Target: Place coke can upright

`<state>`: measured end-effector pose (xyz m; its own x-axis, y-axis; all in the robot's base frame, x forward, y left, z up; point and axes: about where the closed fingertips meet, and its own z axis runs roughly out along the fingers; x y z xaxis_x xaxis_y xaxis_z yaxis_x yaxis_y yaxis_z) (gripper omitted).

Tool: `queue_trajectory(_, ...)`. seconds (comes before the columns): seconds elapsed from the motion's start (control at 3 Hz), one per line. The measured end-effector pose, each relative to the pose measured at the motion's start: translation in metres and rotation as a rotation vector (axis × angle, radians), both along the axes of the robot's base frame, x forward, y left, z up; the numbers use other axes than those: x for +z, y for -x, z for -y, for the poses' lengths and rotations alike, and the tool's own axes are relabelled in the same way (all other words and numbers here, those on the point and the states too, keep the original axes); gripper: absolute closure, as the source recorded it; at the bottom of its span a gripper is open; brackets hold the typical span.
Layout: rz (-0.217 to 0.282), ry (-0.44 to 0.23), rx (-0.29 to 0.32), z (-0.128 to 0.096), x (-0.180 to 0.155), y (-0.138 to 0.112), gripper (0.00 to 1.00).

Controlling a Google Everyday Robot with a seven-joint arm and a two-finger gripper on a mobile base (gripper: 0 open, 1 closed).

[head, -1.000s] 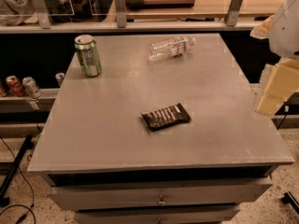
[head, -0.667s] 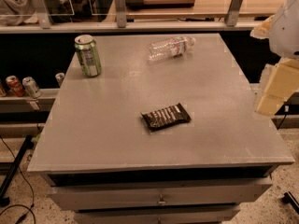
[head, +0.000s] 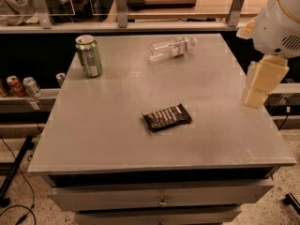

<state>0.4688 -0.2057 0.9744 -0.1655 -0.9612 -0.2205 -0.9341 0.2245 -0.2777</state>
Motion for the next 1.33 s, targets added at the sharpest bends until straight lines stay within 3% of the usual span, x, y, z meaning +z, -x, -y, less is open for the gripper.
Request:
queue_trajectory(0.33, -0.022, 0.002, 0.043, -0.008, -0.018, -0.032, 0.0)
queue_trajectory(0.67, -0.014, 0.002, 0.041, -0.009, -0.033, -0.067, 0.0)
queue_trajectory(1.0, 0.003, -0.02, 0.022, -0.015, -0.06, -0.121, 0.0)
queue_trajectory(1.33, 0.003, -0.02, 0.022, -0.015, -0.06, -0.121, 0.0)
